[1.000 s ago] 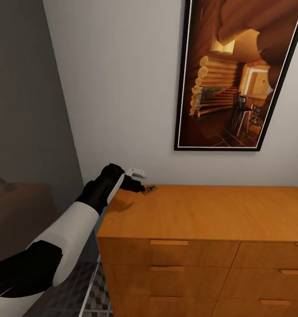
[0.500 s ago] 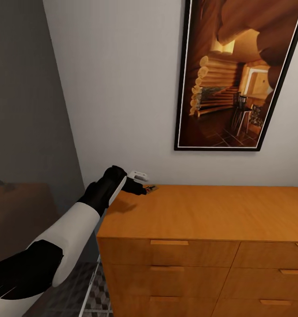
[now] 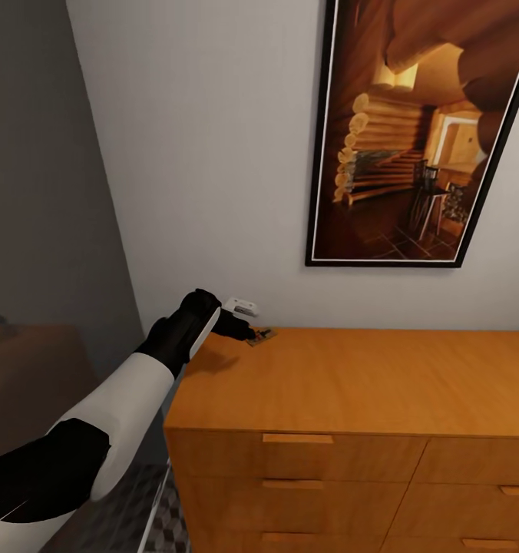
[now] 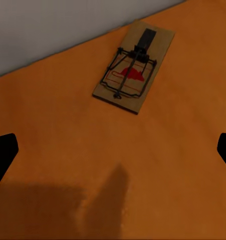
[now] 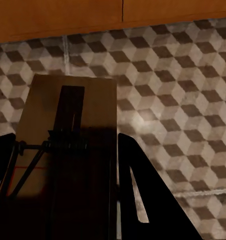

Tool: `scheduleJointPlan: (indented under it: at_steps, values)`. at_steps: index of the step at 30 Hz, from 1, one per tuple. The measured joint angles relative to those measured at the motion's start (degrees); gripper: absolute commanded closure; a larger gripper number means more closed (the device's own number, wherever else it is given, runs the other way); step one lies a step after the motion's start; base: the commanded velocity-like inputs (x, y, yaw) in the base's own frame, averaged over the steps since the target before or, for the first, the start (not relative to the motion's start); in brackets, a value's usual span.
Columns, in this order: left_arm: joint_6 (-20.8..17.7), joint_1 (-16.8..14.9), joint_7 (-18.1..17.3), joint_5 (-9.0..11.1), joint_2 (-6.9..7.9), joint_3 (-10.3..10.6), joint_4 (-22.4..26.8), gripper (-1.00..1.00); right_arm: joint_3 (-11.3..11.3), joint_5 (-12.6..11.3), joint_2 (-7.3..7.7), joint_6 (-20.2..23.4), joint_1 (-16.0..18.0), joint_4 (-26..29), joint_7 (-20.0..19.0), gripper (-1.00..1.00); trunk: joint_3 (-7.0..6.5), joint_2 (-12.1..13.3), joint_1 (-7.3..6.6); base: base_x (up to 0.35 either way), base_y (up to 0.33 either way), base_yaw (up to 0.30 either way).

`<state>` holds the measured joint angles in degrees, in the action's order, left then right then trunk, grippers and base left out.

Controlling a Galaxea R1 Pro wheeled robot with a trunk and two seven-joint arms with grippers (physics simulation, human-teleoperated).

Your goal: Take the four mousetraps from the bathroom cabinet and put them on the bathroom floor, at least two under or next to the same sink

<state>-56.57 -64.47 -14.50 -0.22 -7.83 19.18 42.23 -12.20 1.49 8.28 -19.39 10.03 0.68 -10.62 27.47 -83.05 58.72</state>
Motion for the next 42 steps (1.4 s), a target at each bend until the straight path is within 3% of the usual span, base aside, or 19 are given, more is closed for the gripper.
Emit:
scheduleJointPlan:
  at_steps: [3, 11, 14, 17, 27, 35, 42]
  values:
    - [0.0, 0.0, 0.0, 0.0, 0.0, 0.0, 0.0, -1.0, 0.0, 0.0, -0.27, 4.6, -1.4, 0.0, -0.2, 1.0, 0.0, 0.0, 0.01, 0.031, 0.0, 0.0]
    - [0.0, 0.0, 0.0, 0.0, 0.0, 0.0, 0.0, -1.0, -0.2, 0.0, -0.33, 9.7, -4.7, 0.0, -0.6, 1.0, 0.0, 0.0, 0.01, 0.007, 0.0, 0.0]
    - [0.0, 0.0, 0.0, 0.0, 0.0, 0.0, 0.1, -1.0, -0.2, 0.0, -0.17, 14.7, -5.4, 0.1, -0.7, 1.0, 0.0, 0.0, 0.01, 0.0, 0.0, 0.0]
    - [0.0, 0.0, 0.0, 0.0, 0.0, 0.0, 0.1, -1.0, -0.3, 0.0, -0.02, 17.0, -5.5, 0.1, -0.8, 1.0, 0.0, 0.0, 0.01, 0.0, 0.0, 0.0]
    - [0.0, 0.0, -0.1, 0.0, 0.0, 0.3, 0.1, -1.0, -0.3, 0.0, 0.04, 18.0, -5.6, 0.2, -0.8, 1.0, 0.0, 0.0, 0.01, 0.003, 0.0, 0.0]
    - [0.0, 0.0, -0.1, 0.0, 0.0, 2.9, -0.5, -1.0, -0.2, 0.0, -0.03, 18.0, -5.6, 0.2, -0.8, 1.0, 0.0, 0.0, 0.0, 0.091, 0.0, 0.0]
    - [0.0, 0.0, -0.1, 0.0, -0.02, 3.3, -0.7, -1.0, -0.2, 0.0, -0.04, 18.0, -5.6, 0.2, -0.8, 1.0, 0.0, 0.0, 0.0, 0.125, 0.0, 0.0]
